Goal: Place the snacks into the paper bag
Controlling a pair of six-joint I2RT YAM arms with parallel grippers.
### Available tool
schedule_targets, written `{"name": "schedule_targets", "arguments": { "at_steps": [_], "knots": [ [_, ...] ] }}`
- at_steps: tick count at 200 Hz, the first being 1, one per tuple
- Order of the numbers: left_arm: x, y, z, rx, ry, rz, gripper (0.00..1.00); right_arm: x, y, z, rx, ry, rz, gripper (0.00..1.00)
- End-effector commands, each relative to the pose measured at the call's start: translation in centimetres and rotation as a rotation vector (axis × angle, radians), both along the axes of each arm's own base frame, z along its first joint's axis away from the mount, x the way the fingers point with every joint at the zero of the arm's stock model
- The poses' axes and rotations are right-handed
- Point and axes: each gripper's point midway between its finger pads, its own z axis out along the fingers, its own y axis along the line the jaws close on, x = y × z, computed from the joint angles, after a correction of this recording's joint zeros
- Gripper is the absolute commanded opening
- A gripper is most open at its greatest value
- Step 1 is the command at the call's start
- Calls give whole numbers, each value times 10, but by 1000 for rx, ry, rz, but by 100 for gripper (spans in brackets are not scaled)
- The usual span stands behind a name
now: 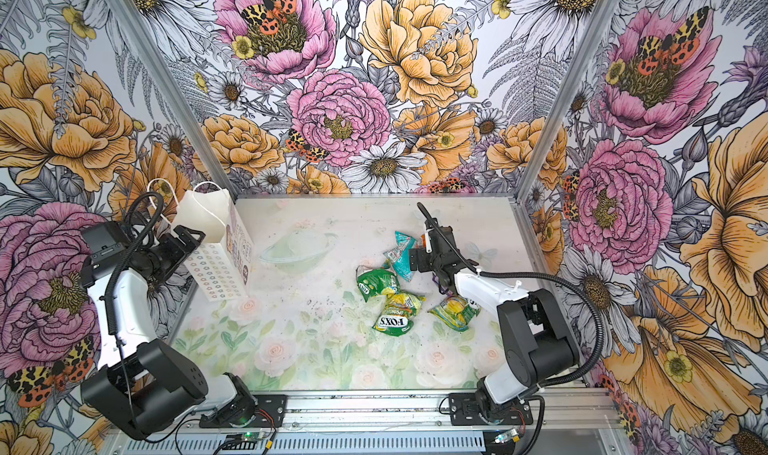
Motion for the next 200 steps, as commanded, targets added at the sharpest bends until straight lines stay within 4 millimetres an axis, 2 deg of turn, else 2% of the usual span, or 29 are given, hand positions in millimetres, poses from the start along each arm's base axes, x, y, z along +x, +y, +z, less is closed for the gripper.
{"name": "schedule_targets", "arguments": {
  "at_steps": [1, 48, 109, 149, 200],
  "knots": [
    [3, -11, 13, -10, -54, -26, 98, 7, 3, 7, -4, -24, -4, 96],
    [9, -22, 16, -60, -93, -45, 98, 7, 3, 7, -6, -23, -4, 96],
    [9, -32, 4, -119, -82, -39, 99, 7, 4, 6, -7, -22, -4, 96],
    [9, -44, 3, -141, -95, -43, 99, 7, 5, 5, -9, -21, -2, 96],
    [5, -34, 11, -82, -102, 11, 99, 8, 7, 3, -9, -15, 0, 96]
  ]
}}
